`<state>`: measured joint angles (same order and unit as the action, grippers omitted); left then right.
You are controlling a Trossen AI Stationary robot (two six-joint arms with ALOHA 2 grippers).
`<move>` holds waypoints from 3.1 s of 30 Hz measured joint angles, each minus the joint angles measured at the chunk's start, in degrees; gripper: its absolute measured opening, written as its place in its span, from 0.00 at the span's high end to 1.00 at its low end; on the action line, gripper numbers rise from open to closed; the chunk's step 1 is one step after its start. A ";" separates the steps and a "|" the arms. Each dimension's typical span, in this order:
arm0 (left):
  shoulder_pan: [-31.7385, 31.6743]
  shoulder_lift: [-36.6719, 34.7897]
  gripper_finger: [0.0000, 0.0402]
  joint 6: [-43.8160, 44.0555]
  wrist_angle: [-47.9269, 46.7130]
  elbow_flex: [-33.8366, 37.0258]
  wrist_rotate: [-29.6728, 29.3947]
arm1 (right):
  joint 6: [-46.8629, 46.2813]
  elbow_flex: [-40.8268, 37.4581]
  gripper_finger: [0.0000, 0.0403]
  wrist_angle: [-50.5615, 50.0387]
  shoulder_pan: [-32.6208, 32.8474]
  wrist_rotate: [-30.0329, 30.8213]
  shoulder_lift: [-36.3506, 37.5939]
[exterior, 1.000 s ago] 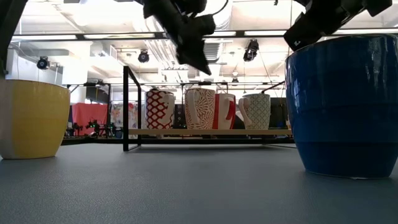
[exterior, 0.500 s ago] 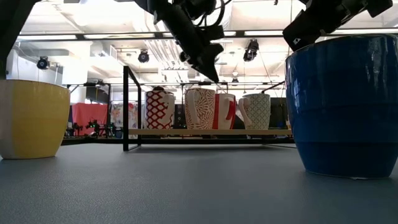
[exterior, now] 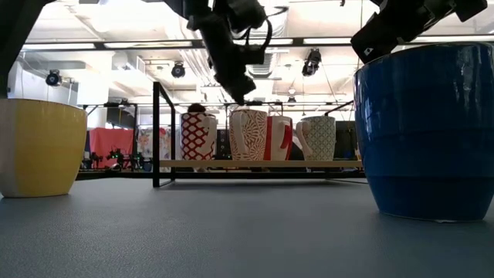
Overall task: Place coffee mugs
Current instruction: Put the orange patterned mug on the shelf
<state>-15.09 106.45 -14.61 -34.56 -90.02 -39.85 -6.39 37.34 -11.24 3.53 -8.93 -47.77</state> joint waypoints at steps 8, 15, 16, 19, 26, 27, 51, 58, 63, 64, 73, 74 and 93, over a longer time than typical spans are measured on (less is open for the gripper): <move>-2.31 -0.50 1.00 -0.31 -1.76 0.00 14.39 | 0.00 -0.11 0.98 -0.03 0.00 0.00 0.00; -2.98 -1.31 1.00 -4.42 -3.92 -3.21 16.87 | 0.05 -0.17 0.98 -0.01 -0.02 0.02 0.00; -3.37 -1.31 1.00 -5.22 -4.79 -3.87 18.96 | 0.20 -0.17 0.98 0.00 -0.02 0.02 0.00; -4.54 -1.29 1.00 -6.63 -8.07 -5.15 23.73 | 0.26 -0.17 0.98 0.01 -0.02 0.04 0.00; -5.03 -1.19 1.00 -7.59 -13.61 -5.86 24.58 | 0.39 -0.28 0.98 0.01 -0.02 0.04 0.00; -4.98 -1.05 1.00 -7.49 -14.42 -5.86 24.60 | 0.39 -0.28 0.98 -0.01 -0.02 0.04 0.00; 0.03 -0.79 1.00 0.20 -22.85 -5.97 27.38 | -0.13 -0.81 0.98 0.07 -0.02 0.04 0.00; 0.15 -0.79 1.00 0.20 -22.20 -5.95 27.05 | -0.09 -0.81 0.98 0.90 -0.02 0.04 0.00; 0.19 -0.97 1.00 -0.82 -22.07 -5.95 26.92 | -0.09 -0.81 0.98 0.91 -0.02 0.02 0.00; 0.21 -1.16 1.00 -0.94 -22.08 -5.95 26.91 | -0.07 -0.81 0.98 0.89 -0.02 0.02 0.00; 0.32 -1.11 1.00 -8.15 -22.53 -5.88 36.62 | -0.07 -0.81 0.98 0.91 -0.02 0.02 0.00; 0.32 -0.82 1.00 -9.16 -22.34 -5.88 36.43 | -0.07 -0.81 0.98 0.93 0.00 0.02 0.00; -2.46 1.11 1.00 -8.69 -14.96 -5.90 24.34 | -0.16 -0.81 0.98 1.30 -0.02 0.02 0.00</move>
<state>-17.55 107.57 -23.30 -49.52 -95.92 -15.51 -6.55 36.53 -9.93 3.51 -8.91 -47.77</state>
